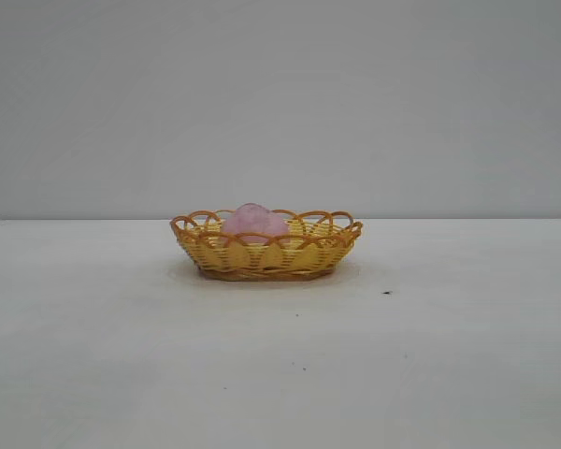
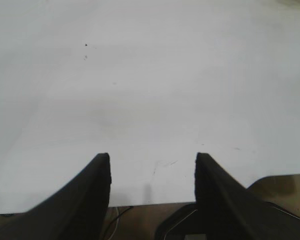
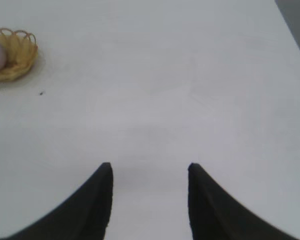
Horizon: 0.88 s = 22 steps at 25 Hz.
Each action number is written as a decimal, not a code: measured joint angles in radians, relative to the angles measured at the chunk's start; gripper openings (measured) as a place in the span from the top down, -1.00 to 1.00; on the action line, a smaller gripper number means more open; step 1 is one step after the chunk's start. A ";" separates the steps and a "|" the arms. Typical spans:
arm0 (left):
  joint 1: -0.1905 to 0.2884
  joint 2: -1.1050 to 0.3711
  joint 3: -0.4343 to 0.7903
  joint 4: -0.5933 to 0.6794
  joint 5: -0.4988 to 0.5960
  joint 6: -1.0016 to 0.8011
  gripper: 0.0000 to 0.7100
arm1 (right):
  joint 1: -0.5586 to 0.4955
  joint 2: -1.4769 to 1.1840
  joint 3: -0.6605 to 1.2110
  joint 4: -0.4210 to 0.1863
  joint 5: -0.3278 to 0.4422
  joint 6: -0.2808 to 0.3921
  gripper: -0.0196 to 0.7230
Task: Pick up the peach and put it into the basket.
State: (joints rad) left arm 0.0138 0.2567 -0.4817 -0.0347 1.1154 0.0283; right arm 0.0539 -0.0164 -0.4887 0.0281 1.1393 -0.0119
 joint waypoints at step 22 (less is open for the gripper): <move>0.000 -0.274 -0.002 0.000 0.005 0.000 -0.07 | 0.000 0.000 0.000 0.004 0.004 -0.002 0.15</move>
State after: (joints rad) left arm 0.0138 -0.0176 -0.4838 -0.0347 1.1202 0.0283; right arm 0.0539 -0.0164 -0.4887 0.0325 1.1431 -0.0136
